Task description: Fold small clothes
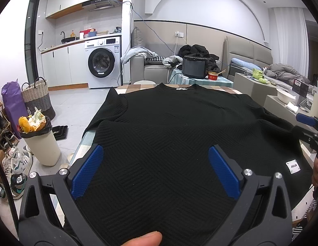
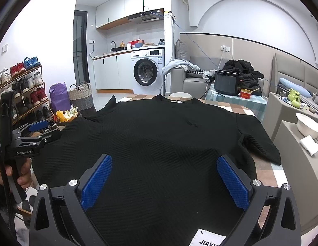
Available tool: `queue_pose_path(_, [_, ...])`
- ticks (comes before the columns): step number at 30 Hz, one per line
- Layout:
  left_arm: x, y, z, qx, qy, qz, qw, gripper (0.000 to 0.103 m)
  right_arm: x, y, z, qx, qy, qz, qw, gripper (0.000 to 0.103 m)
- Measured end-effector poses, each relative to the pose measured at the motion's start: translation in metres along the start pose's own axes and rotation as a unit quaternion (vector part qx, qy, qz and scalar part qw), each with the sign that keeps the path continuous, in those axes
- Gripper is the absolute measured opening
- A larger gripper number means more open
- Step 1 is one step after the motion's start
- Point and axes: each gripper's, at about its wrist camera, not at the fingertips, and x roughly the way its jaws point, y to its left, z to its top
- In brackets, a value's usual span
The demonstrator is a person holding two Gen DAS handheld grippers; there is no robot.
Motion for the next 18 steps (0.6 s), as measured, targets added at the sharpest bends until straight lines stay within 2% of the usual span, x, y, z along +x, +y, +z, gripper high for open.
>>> queue_pose_path(18, [-0.0002, 0.0005, 0.0005, 0.001, -0.001, 0.002, 1.0000, 0.102, -0.0028, -0.0023, -0.0006, 0.001, 0.001, -0.004, 1.000, 0.103])
